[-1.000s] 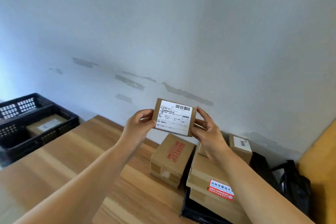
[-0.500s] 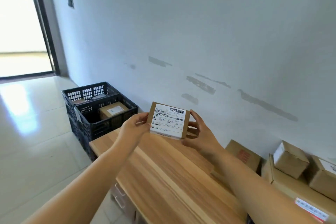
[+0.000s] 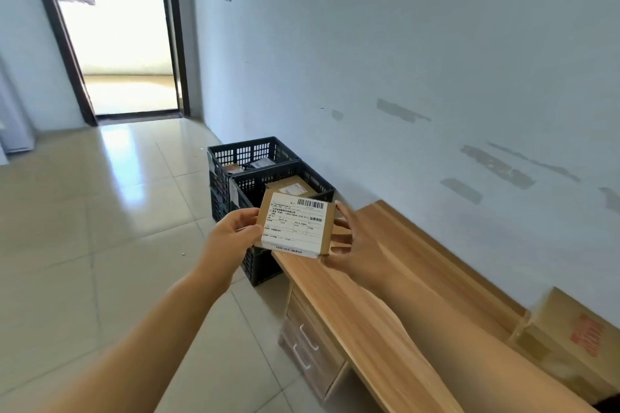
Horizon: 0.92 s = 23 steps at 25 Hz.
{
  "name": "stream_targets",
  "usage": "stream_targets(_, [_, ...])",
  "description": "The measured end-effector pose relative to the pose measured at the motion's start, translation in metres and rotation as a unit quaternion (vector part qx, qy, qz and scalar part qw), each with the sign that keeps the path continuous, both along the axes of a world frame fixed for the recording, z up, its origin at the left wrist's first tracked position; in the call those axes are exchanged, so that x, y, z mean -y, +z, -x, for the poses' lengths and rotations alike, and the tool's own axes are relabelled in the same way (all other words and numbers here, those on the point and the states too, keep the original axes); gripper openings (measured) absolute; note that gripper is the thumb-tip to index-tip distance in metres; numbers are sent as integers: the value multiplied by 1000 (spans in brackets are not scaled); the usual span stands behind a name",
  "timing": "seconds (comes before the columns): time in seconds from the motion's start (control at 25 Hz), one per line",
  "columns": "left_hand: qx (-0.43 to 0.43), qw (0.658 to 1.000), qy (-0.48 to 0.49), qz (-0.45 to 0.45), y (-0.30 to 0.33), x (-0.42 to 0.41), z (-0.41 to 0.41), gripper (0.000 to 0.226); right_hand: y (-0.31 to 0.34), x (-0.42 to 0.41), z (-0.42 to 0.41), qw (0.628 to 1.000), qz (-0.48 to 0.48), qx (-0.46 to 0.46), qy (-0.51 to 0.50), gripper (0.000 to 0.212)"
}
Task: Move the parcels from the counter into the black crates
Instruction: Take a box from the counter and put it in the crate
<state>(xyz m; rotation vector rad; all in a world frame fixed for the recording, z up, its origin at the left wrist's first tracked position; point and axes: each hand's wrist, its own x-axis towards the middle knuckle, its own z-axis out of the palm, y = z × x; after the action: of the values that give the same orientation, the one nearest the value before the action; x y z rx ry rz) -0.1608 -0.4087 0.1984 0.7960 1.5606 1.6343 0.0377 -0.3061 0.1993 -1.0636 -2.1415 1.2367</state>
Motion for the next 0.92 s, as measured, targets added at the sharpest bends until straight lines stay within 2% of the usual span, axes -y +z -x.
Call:
stream_targets(0.32, [12, 998, 49, 32, -31, -15, 105, 23, -28, -46, 119, 997, 27, 13, 68, 99])
stream_targets(0.76, [-2, 991, 86, 99, -38, -151, 271, 23, -55, -208, 299, 986, 57, 8, 154, 88])
stream_targets(0.92, [12, 987, 114, 114, -43, -175, 332, 24, -65, -243, 369, 980, 80, 19, 184, 82])
